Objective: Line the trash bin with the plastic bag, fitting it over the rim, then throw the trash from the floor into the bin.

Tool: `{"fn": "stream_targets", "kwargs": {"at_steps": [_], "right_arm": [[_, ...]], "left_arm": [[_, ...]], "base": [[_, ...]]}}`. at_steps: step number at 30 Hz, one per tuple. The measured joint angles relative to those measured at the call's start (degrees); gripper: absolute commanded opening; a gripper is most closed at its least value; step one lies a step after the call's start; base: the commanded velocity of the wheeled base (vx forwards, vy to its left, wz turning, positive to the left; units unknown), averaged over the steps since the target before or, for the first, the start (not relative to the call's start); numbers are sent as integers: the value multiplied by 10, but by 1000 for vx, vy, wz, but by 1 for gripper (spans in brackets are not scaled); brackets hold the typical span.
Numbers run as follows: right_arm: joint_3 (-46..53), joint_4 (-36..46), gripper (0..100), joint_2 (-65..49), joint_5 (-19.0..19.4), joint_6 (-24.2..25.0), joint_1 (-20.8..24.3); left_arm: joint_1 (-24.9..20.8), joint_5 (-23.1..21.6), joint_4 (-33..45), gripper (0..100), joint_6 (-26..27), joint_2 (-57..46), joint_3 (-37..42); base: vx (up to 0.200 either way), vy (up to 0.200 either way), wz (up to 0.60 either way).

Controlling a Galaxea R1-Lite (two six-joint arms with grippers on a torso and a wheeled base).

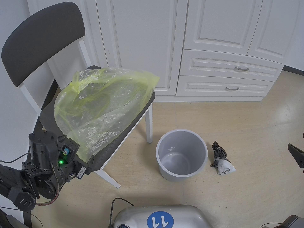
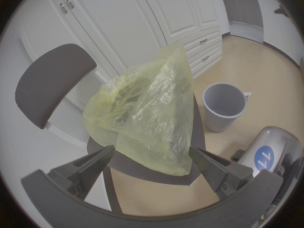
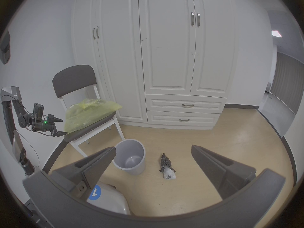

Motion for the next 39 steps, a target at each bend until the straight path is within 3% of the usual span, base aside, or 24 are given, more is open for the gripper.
{"fn": "stream_targets", "kwargs": {"at_steps": [18, 30, 39], "right_arm": [[0, 0, 100, 1, 0, 0, 0], [0, -1, 100, 1, 0, 0, 0], [-1, -1, 100, 0, 0, 0, 0]], "left_arm": [[6, 2, -32, 100, 29, 15, 29], [72, 1, -193, 100, 72, 21, 31], [122, -10, -210, 100, 78, -37, 40]], "base": [[0, 0, 0], [0, 0, 0], [0, 0, 0]]}}
